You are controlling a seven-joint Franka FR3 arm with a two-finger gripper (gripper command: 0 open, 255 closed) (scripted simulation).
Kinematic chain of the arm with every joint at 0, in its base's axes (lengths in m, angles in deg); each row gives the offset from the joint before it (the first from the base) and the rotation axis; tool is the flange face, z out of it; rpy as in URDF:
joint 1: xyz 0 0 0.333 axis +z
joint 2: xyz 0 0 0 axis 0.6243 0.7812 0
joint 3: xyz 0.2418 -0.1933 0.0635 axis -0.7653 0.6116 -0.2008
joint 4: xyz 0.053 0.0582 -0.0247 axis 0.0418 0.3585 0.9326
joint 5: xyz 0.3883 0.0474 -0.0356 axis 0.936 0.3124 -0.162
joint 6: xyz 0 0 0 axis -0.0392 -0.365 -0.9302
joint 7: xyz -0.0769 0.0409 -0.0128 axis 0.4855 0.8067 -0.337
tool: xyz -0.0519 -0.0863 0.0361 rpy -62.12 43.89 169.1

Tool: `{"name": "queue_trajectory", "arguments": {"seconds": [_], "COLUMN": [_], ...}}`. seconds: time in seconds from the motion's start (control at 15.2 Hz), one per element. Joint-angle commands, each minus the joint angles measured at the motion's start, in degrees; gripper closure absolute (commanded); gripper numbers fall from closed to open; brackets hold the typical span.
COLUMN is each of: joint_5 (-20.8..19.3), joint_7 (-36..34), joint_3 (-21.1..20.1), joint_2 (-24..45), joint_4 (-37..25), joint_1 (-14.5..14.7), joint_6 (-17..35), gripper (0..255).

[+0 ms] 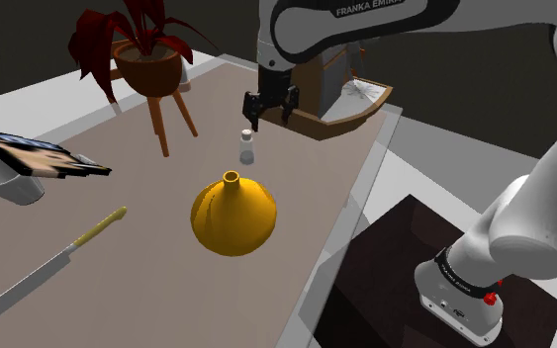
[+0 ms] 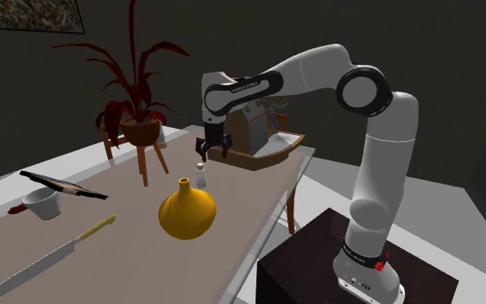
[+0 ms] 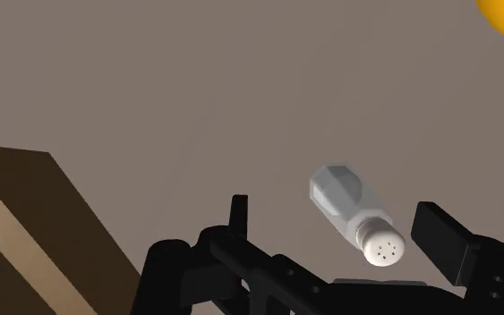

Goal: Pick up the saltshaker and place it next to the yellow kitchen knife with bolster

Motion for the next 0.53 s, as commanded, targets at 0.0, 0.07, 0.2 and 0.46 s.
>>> {"name": "queue_trajectory", "arguments": {"seconds": [0.0,0.07,0.2,0.46], "joint_5": [-0.8,-1.3,-2.1,-2.3], "joint_7": [-1.2,-1.8,-2.8,-3.0], "joint_3": [-0.5,-0.7,-0.9,-0.9], "joint_2": [3.9,5.9,9.3,10.1], "joint_4": [-4.3,-6.6,-10.7,-8.6], "joint_1": [0.8,1.2,2.1,2.2], "joint_6": [0.3,0.3,0.2,3.0], "gripper": [0,0,0,0]}}
